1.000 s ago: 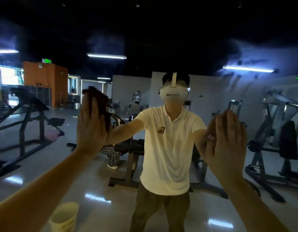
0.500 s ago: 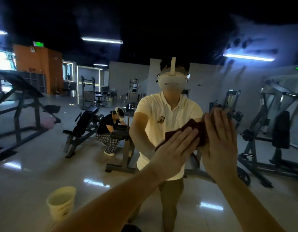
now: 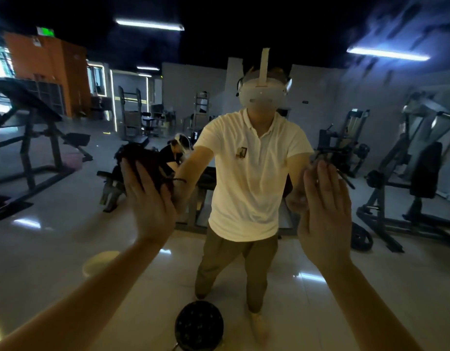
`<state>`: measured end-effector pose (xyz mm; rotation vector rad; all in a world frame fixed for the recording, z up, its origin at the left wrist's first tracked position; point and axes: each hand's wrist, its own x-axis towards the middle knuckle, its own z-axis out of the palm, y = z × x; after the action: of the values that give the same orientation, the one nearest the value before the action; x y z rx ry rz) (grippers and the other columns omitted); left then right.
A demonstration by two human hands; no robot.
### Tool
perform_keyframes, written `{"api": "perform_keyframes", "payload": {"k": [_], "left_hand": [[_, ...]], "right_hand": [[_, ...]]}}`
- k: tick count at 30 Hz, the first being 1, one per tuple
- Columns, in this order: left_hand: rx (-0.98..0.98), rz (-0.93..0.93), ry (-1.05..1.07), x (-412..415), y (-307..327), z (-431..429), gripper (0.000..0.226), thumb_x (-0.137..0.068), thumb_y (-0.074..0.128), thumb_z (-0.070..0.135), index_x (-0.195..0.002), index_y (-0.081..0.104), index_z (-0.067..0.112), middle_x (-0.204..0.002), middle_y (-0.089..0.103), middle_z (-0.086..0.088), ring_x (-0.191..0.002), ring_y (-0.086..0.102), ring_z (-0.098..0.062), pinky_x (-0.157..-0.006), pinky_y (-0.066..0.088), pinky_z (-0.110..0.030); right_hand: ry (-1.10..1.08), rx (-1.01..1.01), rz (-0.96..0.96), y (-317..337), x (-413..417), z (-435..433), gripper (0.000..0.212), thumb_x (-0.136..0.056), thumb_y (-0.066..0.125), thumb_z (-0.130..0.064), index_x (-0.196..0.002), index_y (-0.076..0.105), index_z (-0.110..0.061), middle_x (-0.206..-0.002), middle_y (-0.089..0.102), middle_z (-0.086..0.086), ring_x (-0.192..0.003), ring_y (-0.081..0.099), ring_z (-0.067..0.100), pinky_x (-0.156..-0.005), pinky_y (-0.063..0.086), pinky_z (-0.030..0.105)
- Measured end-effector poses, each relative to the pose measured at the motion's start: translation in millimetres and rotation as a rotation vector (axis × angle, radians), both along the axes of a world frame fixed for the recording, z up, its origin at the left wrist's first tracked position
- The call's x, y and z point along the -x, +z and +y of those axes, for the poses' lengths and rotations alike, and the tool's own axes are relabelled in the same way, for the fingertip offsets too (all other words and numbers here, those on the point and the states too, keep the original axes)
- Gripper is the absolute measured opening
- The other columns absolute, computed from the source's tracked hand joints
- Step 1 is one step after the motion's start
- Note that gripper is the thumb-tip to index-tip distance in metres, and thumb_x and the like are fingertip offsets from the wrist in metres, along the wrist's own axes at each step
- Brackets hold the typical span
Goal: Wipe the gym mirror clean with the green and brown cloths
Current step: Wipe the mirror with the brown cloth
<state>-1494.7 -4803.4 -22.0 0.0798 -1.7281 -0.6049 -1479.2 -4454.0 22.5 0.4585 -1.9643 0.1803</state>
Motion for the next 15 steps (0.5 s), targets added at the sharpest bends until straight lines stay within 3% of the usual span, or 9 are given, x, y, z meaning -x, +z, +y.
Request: {"api": "perform_keyframes", "payload": {"k": [4,7,10,13,15], "left_hand": [[0.061,-0.017,-0.115,3.0,-32.4,110.7,0.067,-0.107,0.035,0.027,-0.159,0.012,-0.007,-0.165,0.005,-0.036,-0.154,0.010,-0.051,-0.122,0.021,-0.065],[0.218,-0.038,-0.207,-1.0,-54.8,186.4,0.071,-0.105,0.041,0.028,-0.163,0.007,0.005,-0.170,-0.003,-0.021,-0.157,0.004,-0.043,-0.128,0.009,-0.056],[0.602,-0.065,-0.248,2.0,-74.0,228.5,0.078,-0.098,0.061,0.026,-0.160,0.018,0.005,-0.170,0.001,-0.015,-0.159,0.000,-0.037,-0.129,0.000,-0.048],[1.031,-0.069,-0.164,8.4,-77.0,207.8,0.075,-0.100,0.060,0.028,-0.161,0.019,0.009,-0.169,0.014,-0.012,-0.159,0.001,-0.033,-0.130,0.000,-0.046],[1.077,-0.042,-0.133,11.3,-72.4,167.2,0.072,-0.102,0.058,0.027,-0.162,0.021,0.012,-0.169,0.015,-0.013,-0.159,0.006,-0.031,-0.130,0.003,-0.045]], "right_hand": [[-0.003,-0.030,-0.085,-26.0,-11.5,31.0,0.071,-0.090,0.042,-0.004,-0.160,0.028,-0.002,-0.170,0.016,0.018,-0.158,0.013,0.036,-0.121,0.026,0.064],[0.048,-0.077,-0.127,-38.0,-17.7,38.2,0.063,-0.097,0.032,-0.010,-0.160,0.028,-0.004,-0.171,0.012,0.015,-0.158,0.010,0.036,-0.125,0.019,0.062],[0.053,-0.085,-0.147,-42.2,-16.4,39.4,0.061,-0.100,0.030,-0.011,-0.160,0.028,-0.005,-0.171,0.013,0.015,-0.158,0.009,0.036,-0.125,0.017,0.061],[0.021,-0.080,-0.136,-47.6,-13.0,38.4,0.063,-0.098,0.035,-0.010,-0.160,0.028,-0.005,-0.171,0.014,0.017,-0.158,0.010,0.036,-0.123,0.021,0.064],[-0.005,-0.056,-0.128,-50.5,-13.3,33.0,0.067,-0.095,0.036,-0.007,-0.161,0.026,-0.006,-0.171,0.013,0.017,-0.159,0.008,0.035,-0.123,0.020,0.063]]}}
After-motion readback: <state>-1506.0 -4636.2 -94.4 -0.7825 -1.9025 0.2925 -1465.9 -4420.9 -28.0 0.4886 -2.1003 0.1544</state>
